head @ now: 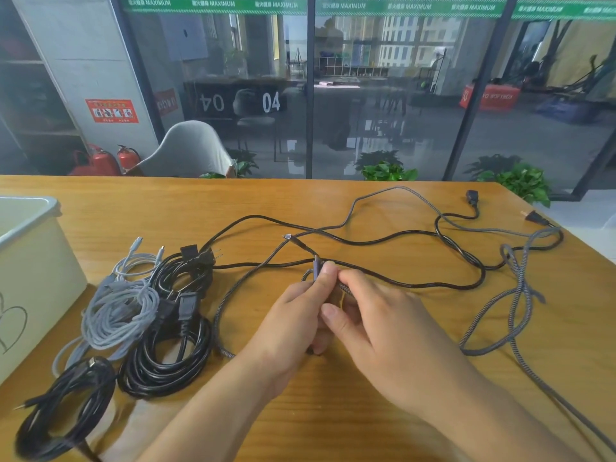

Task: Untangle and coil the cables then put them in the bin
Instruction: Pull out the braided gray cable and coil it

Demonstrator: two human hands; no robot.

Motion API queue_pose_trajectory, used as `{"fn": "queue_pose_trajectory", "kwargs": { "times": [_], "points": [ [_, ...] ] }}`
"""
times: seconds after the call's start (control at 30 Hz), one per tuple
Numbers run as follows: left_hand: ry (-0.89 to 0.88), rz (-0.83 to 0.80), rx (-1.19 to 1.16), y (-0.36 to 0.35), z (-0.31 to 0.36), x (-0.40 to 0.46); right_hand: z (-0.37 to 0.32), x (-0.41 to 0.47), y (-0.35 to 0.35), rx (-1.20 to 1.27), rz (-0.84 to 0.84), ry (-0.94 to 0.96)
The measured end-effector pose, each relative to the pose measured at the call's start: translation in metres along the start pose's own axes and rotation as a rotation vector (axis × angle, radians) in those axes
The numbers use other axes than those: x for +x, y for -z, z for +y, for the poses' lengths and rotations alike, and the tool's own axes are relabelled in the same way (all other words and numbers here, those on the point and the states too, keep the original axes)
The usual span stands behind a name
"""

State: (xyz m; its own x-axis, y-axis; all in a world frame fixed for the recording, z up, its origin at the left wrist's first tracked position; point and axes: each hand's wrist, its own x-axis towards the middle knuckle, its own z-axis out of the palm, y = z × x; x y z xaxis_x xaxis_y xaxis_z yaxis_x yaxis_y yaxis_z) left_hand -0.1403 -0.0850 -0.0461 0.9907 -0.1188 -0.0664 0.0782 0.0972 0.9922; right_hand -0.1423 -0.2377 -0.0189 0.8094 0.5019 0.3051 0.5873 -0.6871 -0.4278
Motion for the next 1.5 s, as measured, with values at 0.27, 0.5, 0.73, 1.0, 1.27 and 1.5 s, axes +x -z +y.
{"fn": "queue_pose_trajectory", "kwargs": {
  "times": [0.27, 0.5, 0.73, 1.0, 1.27, 1.5],
  "points": [
    [-0.046, 0.157, -0.131, 0.003, 0.004, 0.000, -0.009, -0.004, 0.004, 0.020, -0.036, -0.031],
    [-0.113, 0.261, -0.066, 0.011, 0.008, 0.000, -0.010, -0.004, -0.003, 0.195, -0.128, -0.097],
    [-0.140, 0.239, -0.021, 0.007, 0.007, 0.000, -0.013, -0.004, -0.002, 0.413, -0.320, -0.113],
    [-0.211, 0.221, -0.133, 0.016, 0.008, 0.003, -0.007, -0.003, -0.008, 0.578, -0.548, -0.173],
    [-0.237, 0.169, -0.220, 0.009, 0.012, -0.001, 0.001, 0.000, -0.018, 0.714, -0.682, -0.191],
    [-0.215, 0.080, -0.253, 0.005, 0.015, -0.005, 0.008, 0.001, -0.027, 0.716, -0.700, -0.135]
  ]
}}
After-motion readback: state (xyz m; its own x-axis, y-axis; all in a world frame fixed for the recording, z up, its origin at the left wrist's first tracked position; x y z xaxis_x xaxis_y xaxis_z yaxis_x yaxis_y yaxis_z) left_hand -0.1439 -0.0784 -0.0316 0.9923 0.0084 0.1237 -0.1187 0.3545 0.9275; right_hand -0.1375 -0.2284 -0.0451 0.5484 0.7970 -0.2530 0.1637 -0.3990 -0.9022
